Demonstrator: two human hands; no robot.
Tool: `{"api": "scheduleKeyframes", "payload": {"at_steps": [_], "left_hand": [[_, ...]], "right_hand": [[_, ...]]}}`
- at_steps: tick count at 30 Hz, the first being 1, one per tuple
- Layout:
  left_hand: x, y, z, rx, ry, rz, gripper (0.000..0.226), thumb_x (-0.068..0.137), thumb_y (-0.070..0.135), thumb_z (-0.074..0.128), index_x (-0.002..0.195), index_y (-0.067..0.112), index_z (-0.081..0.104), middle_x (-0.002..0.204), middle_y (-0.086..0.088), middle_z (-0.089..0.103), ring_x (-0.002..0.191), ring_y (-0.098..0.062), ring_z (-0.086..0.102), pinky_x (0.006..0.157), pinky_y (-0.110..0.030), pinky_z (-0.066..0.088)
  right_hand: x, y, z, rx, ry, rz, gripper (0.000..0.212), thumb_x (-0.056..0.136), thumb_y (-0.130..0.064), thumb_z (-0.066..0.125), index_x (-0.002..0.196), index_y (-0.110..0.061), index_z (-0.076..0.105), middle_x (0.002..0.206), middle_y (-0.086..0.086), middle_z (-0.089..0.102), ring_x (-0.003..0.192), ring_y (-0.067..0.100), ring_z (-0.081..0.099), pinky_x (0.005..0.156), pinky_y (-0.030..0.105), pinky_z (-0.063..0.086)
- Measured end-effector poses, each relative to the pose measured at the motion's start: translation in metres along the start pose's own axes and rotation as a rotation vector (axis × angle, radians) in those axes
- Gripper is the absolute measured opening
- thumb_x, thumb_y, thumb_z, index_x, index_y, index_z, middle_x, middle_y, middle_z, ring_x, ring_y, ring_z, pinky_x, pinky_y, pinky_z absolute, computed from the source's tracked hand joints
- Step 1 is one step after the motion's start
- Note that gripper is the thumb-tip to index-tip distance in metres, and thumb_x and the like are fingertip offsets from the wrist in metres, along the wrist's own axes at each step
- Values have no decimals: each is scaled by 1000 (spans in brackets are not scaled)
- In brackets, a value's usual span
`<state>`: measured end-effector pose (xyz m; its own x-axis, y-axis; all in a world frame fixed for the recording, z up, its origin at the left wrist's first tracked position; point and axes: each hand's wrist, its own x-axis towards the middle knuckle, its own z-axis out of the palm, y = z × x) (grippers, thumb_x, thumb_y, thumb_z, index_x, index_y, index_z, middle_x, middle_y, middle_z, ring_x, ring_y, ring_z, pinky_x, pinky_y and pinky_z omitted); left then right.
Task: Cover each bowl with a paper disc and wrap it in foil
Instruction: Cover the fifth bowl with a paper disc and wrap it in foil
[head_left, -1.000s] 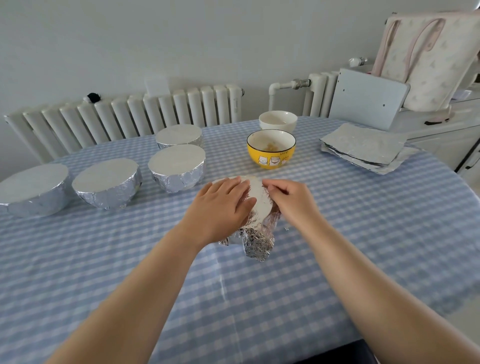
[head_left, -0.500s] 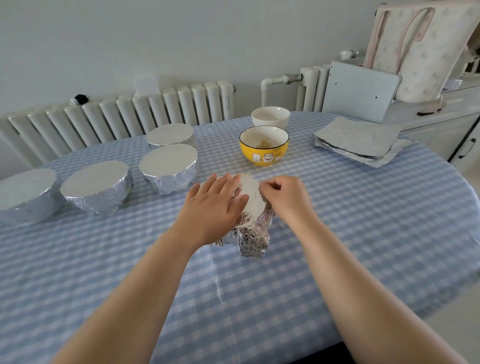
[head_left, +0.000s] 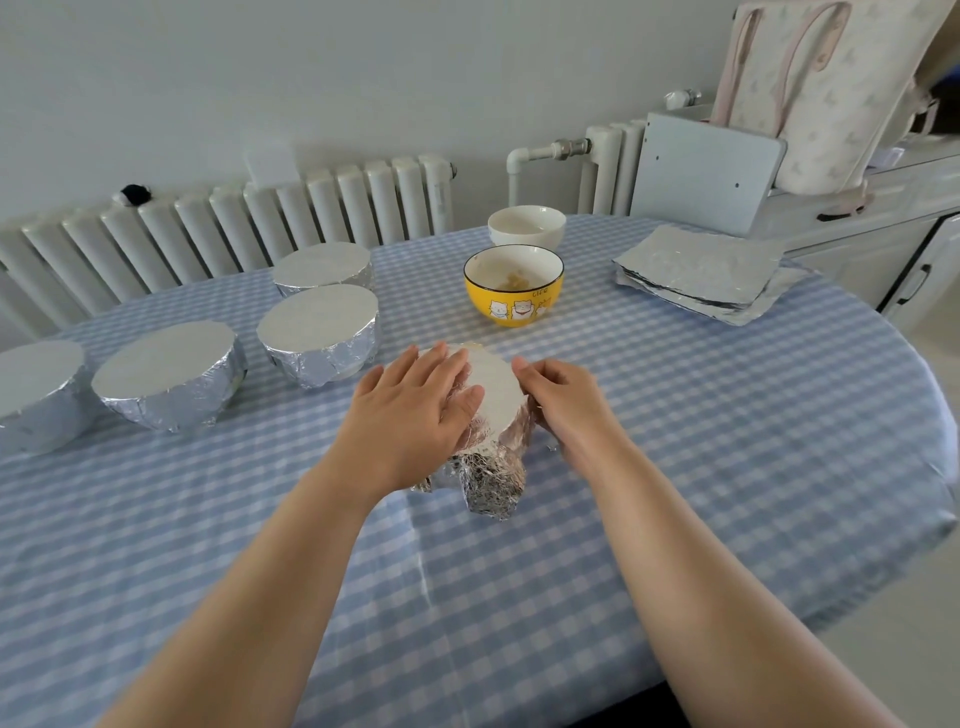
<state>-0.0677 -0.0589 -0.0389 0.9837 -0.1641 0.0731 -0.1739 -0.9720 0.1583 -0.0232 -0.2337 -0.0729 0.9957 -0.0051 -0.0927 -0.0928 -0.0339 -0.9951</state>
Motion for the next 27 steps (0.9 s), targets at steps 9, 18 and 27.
{"api": "scheduleKeyframes", "payload": {"at_steps": [9,18,27], "left_hand": [[0,2,0,3,8,-6,61,98,60,12,156,38,13,165,13,8,152,-12,3,123,-40,4],[-1,2,0,1,12,-12,59,99,59,14,155,40,15,164,14,10,152,-12,4,123,-41,5],[0,3,4,-31,57,-10,71,89,64,7,154,40,21,163,14,17,151,-13,9,122,-40,8]], "right_hand": [[-1,7,7,98,63,-10,28,95,-33,65,73,-16,60,61,-4,57,53,7,46,54,24,38],[-1,10,11,124,40,42,12,98,-26,61,88,-18,62,82,1,68,69,16,60,60,33,48],[1,11,13,137,-8,111,16,96,-5,57,88,-17,65,65,-5,69,59,16,64,61,36,53]]}}
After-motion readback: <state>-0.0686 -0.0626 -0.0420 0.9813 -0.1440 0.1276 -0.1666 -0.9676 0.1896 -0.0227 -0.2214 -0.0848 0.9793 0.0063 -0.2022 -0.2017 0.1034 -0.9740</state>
